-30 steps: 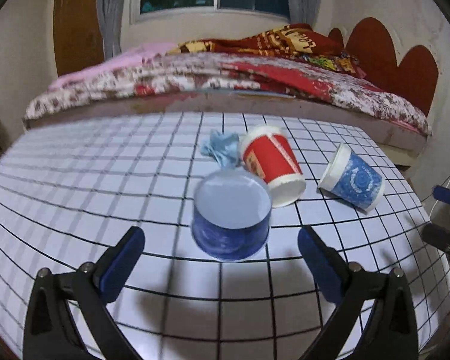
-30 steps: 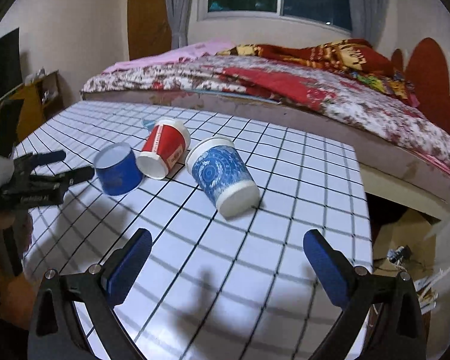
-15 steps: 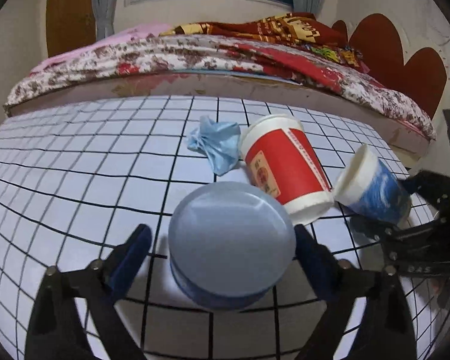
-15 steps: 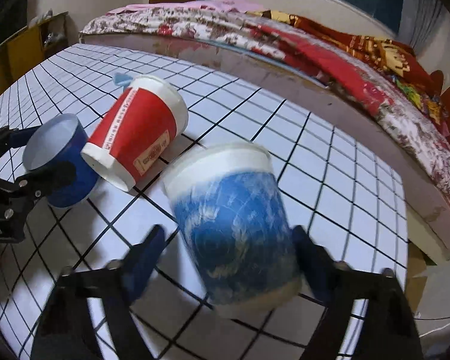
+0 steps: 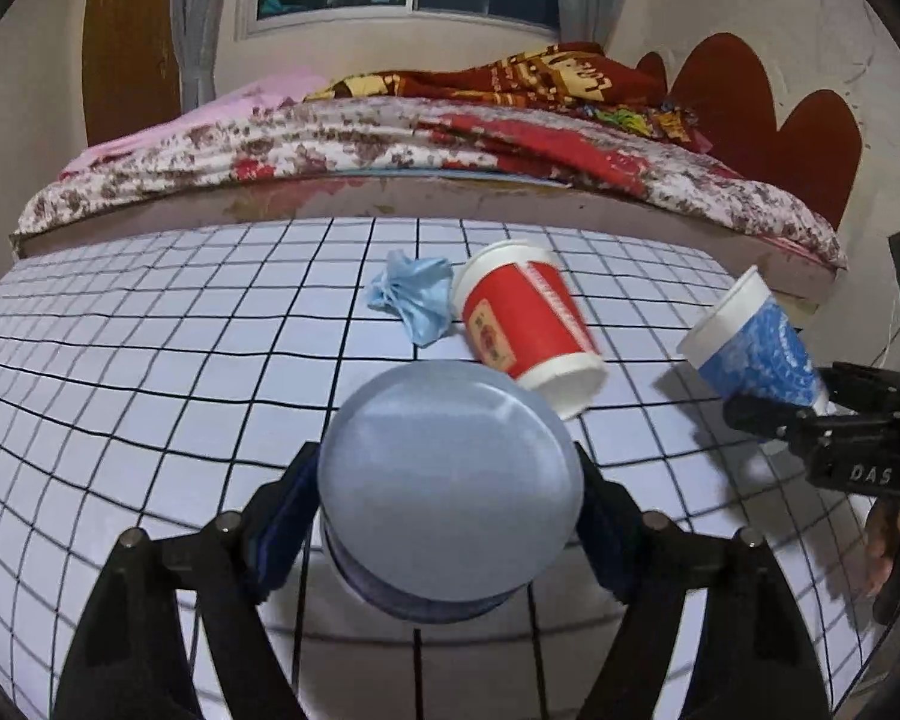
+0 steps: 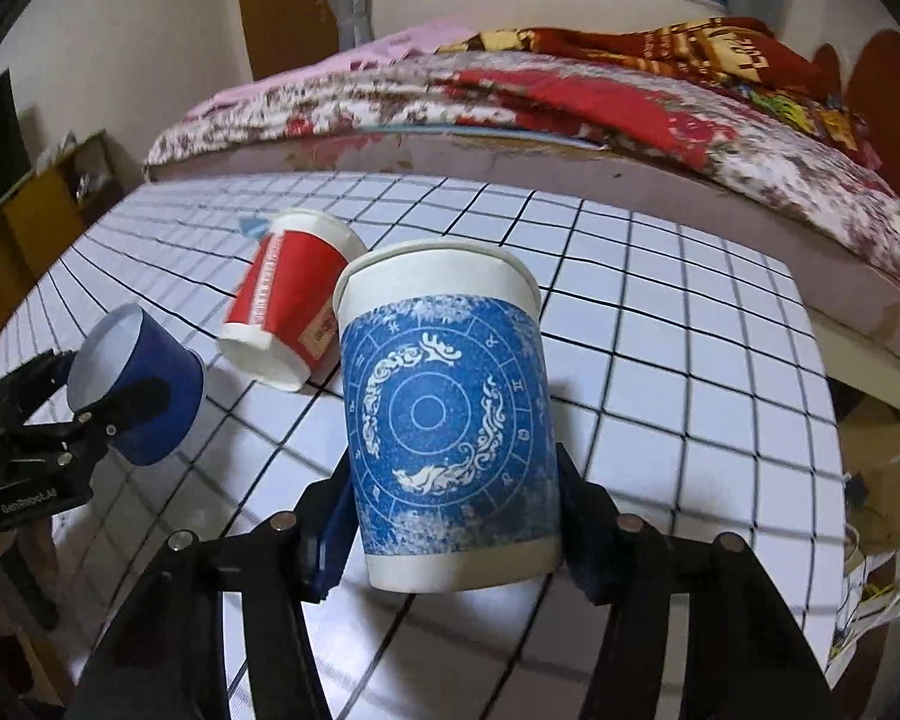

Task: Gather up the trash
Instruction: 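Grasp the blue tin with the left tool while the right tool grasps the blue-white paper cup, then carry the blue tin and blue-white cup toward the black bin, then open both tools over the black bin to drop the tin and cup, then move both tools back to the table toward the red cup and tissue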

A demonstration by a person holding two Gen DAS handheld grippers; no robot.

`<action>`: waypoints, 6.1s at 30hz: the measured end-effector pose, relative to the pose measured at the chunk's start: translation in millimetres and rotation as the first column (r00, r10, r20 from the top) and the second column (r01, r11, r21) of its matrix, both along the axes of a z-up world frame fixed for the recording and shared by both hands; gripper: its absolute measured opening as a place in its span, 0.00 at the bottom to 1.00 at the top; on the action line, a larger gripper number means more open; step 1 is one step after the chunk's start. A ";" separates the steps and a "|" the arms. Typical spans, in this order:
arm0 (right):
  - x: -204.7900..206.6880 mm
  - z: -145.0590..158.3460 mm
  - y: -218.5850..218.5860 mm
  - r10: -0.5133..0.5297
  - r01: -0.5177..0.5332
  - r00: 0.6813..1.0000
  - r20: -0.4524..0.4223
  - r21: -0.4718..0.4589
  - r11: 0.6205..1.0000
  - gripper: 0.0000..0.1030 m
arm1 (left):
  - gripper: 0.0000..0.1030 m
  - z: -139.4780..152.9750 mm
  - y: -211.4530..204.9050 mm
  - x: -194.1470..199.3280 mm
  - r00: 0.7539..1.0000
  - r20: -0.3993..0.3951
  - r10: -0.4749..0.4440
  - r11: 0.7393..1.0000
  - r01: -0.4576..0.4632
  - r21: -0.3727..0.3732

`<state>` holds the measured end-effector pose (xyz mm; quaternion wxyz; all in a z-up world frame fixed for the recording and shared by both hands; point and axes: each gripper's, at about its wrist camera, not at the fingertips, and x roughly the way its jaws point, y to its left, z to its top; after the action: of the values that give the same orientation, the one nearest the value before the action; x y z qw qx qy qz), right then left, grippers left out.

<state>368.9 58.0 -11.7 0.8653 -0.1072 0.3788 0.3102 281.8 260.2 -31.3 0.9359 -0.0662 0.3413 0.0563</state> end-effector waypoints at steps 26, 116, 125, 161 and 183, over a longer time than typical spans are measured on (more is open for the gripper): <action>-161.3 81.7 -169.8 -0.187 0.163 0.961 0.205 0.130 0.978 0.58 | 0.76 73.8 -130.2 -100.2 0.965 0.155 -0.212 0.974 0.197 0.110; -212.2 -175.4 -378.6 -0.392 0.307 0.912 -0.122 -0.432 0.848 0.93 | 0.99 -125.7 -419.4 -123.4 0.768 -0.211 -0.605 0.796 0.582 -0.165; -215.3 -177.0 -383.9 -0.416 0.324 0.904 -0.095 -0.481 0.814 0.97 | 0.99 -141.6 -395.1 -126.4 0.830 -0.236 -0.506 0.862 0.497 -0.099; -244.1 -88.0 -359.5 -0.386 0.387 0.921 0.051 -0.244 0.889 0.99 | 0.99 -66.0 -363.9 -167.6 0.889 -0.099 -0.447 0.891 0.452 0.030; -216.8 5.3 -253.1 -0.292 0.289 0.944 0.153 0.045 0.956 0.99 | 0.99 18.3 -205.4 -156.2 0.978 0.087 -0.190 0.978 0.181 0.105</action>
<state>152.1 -195.1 -6.4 0.9300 -0.0650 0.3171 0.1740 125.5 54.8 -13.1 0.9546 0.0088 0.2970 -0.0182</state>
